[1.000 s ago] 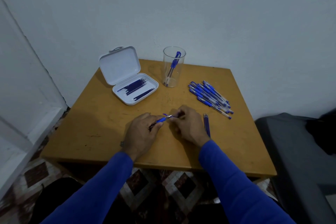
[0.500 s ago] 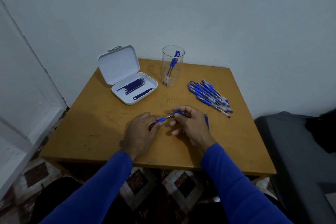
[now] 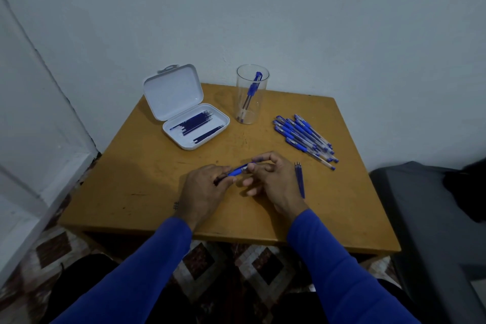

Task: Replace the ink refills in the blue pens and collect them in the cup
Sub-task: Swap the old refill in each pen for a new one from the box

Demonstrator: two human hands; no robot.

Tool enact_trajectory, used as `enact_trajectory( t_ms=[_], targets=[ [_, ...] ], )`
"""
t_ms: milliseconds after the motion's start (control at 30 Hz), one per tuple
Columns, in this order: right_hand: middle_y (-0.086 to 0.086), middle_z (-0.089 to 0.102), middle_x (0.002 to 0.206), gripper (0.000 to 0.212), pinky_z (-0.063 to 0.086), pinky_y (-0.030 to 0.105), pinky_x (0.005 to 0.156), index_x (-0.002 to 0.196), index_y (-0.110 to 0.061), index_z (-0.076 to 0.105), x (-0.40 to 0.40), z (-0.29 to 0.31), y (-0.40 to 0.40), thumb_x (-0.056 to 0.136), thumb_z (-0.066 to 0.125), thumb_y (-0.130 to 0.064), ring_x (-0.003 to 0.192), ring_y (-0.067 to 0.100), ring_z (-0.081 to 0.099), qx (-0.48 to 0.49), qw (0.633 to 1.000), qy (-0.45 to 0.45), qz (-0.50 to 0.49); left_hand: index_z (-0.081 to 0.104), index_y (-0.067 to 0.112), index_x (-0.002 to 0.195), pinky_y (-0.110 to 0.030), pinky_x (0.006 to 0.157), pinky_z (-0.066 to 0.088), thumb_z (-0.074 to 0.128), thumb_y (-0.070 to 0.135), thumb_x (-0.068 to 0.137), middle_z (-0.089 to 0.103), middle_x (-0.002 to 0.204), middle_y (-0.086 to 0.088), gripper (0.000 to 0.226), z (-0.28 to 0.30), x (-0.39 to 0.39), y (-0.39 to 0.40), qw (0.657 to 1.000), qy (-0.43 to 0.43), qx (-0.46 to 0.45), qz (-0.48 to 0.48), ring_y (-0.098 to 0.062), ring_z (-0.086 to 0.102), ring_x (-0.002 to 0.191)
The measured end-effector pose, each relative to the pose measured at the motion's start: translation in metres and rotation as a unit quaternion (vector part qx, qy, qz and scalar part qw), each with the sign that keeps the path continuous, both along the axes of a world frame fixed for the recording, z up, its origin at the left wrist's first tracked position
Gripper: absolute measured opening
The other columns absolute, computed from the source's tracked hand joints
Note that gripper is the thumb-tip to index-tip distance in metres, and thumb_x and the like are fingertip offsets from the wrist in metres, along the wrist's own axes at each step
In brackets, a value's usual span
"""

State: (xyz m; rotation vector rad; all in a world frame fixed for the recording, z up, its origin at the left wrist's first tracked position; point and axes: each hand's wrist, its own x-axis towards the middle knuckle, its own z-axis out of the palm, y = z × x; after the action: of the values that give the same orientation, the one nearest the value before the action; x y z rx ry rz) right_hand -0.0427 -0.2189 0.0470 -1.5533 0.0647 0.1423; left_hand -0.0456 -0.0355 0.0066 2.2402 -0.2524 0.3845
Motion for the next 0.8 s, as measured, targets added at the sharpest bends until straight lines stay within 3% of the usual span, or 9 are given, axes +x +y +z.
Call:
enact_trajectory(
  t_ms=[133,267,433,600,800],
  targets=[
    [0.027,0.074,0.088,0.020,0.060,0.033,0.054,0.113,0.001,0.056,0.0003,-0.0042,0.0013,0.097,0.064,-0.005,0.079,0.042,0.071,0.025,1.000,0.002,0.003,0.078,0.014,0.108,-0.013,0.074,0.048,0.077,0.020,0.088,0.075,0.093,0.003,0.021,-0.0006,-0.0010,-0.0002,1.000,-0.015,0.001,-0.009,-0.004,0.064,0.080],
    [0.027,0.074,0.089,0.022,0.060,0.032,0.055,0.114,0.001,0.052,0.0014,-0.0038,0.0022,0.096,0.063,-0.002,0.078,0.039,0.072,0.019,1.000,0.008,0.018,0.078,0.013,0.110,-0.030,0.072,0.056,0.075,0.020,0.090,0.074,0.090,0.001,0.021,-0.0023,-0.0010,0.0011,0.999,-0.036,0.019,-0.019,-0.009,0.065,0.078],
    [0.025,0.075,0.090,0.019,0.060,0.031,0.056,0.114,0.001,0.053,0.0034,-0.0028,0.0020,0.097,0.062,-0.003,0.078,0.036,0.073,0.012,1.000,0.016,0.022,0.078,0.013,0.110,-0.029,0.069,0.054,0.075,0.019,0.090,0.072,0.087,0.003,0.021,-0.0056,0.0011,0.0024,0.999,-0.041,0.023,-0.025,-0.009,0.063,0.075],
    [0.024,0.075,0.090,0.020,0.059,0.032,0.057,0.115,0.000,0.053,0.0040,-0.0044,0.0008,0.098,0.062,-0.004,0.078,0.036,0.073,0.005,0.999,0.017,0.031,0.079,0.012,0.107,-0.019,0.068,0.047,0.076,0.019,0.090,0.072,0.085,0.003,0.019,-0.0075,0.0018,0.0029,0.998,-0.048,0.039,-0.023,-0.008,0.061,0.073],
    [0.025,0.075,0.091,0.019,0.059,0.033,0.058,0.114,-0.001,0.052,0.0040,-0.0040,0.0000,0.099,0.061,-0.005,0.080,0.038,0.072,0.000,0.999,0.018,0.049,0.079,0.012,0.106,-0.033,0.070,0.057,0.076,0.018,0.090,0.073,0.087,0.001,0.017,-0.0058,0.0007,0.0027,0.998,-0.050,0.033,-0.025,-0.010,0.064,0.075]
  ],
)
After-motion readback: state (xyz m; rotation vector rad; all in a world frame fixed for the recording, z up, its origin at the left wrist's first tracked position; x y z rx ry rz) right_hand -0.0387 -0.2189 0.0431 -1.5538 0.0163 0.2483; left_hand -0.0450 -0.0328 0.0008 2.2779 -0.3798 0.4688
